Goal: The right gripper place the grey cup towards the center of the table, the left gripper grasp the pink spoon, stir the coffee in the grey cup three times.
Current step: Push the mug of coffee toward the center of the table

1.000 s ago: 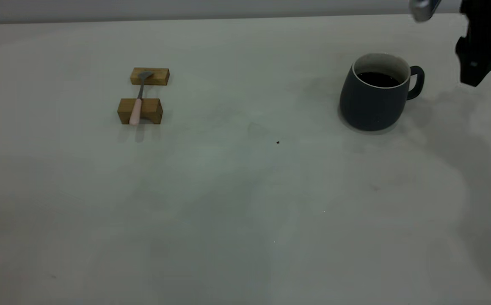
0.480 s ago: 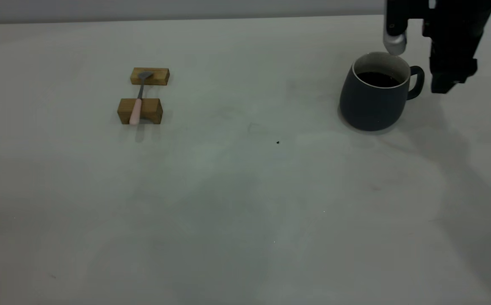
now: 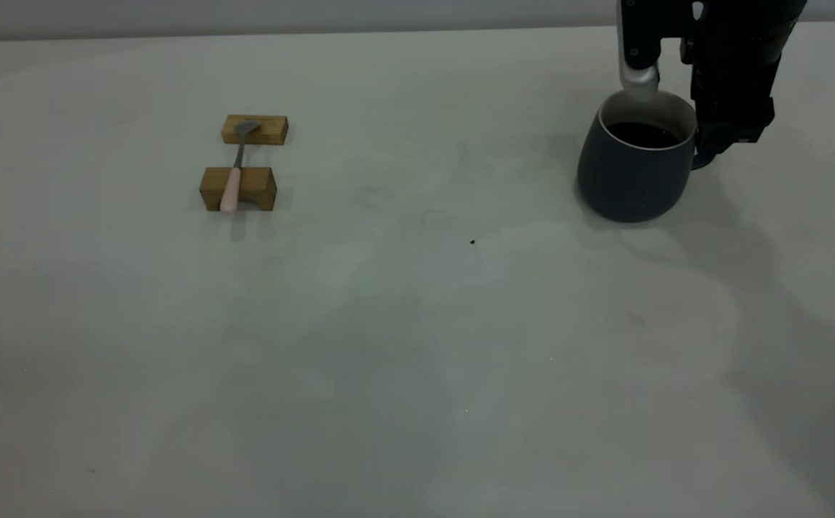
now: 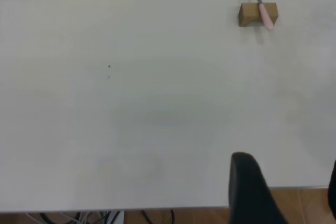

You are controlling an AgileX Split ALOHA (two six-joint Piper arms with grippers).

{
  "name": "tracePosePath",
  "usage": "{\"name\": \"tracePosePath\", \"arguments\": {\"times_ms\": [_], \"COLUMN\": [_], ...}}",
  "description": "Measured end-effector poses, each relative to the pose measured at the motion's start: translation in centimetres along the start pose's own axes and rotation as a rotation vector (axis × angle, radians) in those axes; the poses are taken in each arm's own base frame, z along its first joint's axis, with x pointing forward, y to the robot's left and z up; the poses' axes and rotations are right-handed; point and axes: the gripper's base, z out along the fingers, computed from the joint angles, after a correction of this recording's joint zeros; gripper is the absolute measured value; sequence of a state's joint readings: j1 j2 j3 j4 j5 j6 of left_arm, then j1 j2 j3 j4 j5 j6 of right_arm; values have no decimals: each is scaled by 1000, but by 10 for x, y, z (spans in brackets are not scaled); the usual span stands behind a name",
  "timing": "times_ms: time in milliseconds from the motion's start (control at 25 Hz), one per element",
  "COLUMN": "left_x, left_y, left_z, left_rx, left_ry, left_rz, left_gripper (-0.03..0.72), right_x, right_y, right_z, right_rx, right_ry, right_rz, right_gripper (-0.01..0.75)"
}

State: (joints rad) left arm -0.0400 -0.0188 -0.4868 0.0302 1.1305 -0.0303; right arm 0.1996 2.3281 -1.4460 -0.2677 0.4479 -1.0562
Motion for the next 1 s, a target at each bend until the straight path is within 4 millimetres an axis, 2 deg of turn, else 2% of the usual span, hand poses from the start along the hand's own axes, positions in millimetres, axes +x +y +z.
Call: {"name": "tracePosePath", "arguments": {"times_ms": [120, 280, 720, 1000], "left_x": [0, 0, 0, 0], "left_y": [0, 0, 0, 0], "left_z": [0, 0, 0, 0], "left_rx": [0, 0, 0, 0], "left_ry": [0, 0, 0, 0], "left_rz": [0, 0, 0, 0], "left_gripper": [438, 438, 438, 438], "right_x": [-2, -8, -25, -43], "right_y": [3, 6, 19, 25], "right_z": [3, 2, 0, -2], "right_rx": [-15, -34, -121, -143], "right_ry": [-6, -13, -35, -84], "right_rz": [14, 21, 82, 133], "right_gripper": [590, 521, 204, 185]}}
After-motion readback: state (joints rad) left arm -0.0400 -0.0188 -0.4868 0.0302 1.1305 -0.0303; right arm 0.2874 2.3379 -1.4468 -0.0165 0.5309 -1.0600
